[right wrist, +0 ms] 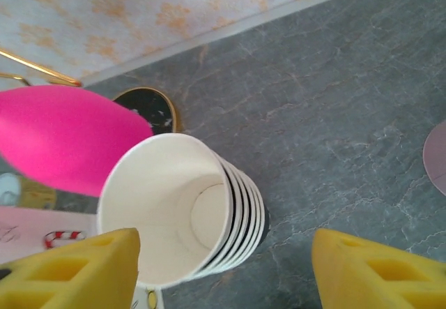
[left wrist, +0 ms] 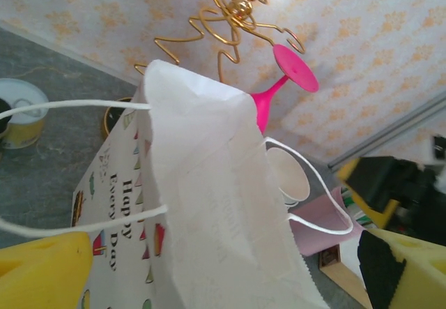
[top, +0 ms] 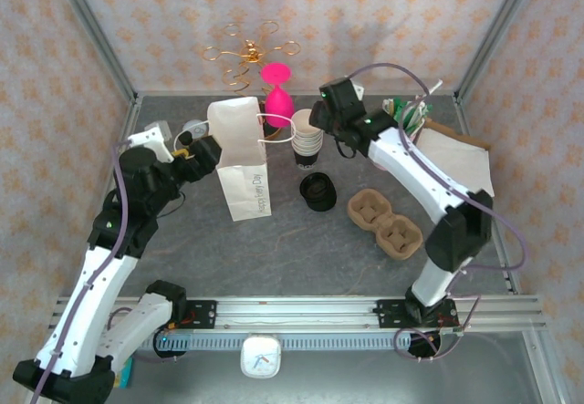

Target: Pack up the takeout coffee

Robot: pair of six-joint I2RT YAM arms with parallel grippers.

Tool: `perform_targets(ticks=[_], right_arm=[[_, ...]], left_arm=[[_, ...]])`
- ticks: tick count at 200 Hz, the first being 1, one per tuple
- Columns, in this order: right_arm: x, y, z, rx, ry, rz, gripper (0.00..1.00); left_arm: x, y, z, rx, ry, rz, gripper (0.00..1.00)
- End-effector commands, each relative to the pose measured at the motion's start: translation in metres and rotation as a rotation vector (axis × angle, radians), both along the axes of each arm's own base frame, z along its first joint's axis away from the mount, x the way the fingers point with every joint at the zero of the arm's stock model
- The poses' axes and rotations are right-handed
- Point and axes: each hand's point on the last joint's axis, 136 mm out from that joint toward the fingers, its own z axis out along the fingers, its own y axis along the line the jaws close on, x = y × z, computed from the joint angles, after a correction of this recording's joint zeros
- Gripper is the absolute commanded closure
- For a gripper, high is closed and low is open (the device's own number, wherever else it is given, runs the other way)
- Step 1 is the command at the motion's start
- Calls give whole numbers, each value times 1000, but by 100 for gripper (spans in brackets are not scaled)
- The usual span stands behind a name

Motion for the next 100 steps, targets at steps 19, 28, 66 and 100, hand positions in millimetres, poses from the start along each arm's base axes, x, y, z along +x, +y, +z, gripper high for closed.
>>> perform_targets(ticks=[19, 28, 66, 100], right_arm=[[9, 3, -17, -136, 78, -10, 42], [13, 8, -18, -145, 74, -2, 44], [22, 7, -27, -195, 95, -33, 53], [24, 13, -37, -187, 114, -16, 60]], left_arm=[[2, -11, 10, 67, 14, -80, 1], [4, -11, 11, 67, 11, -75, 1], [8, -13, 9, 84, 22, -89, 1], [12, -15, 8, 95, 28, -99, 1]])
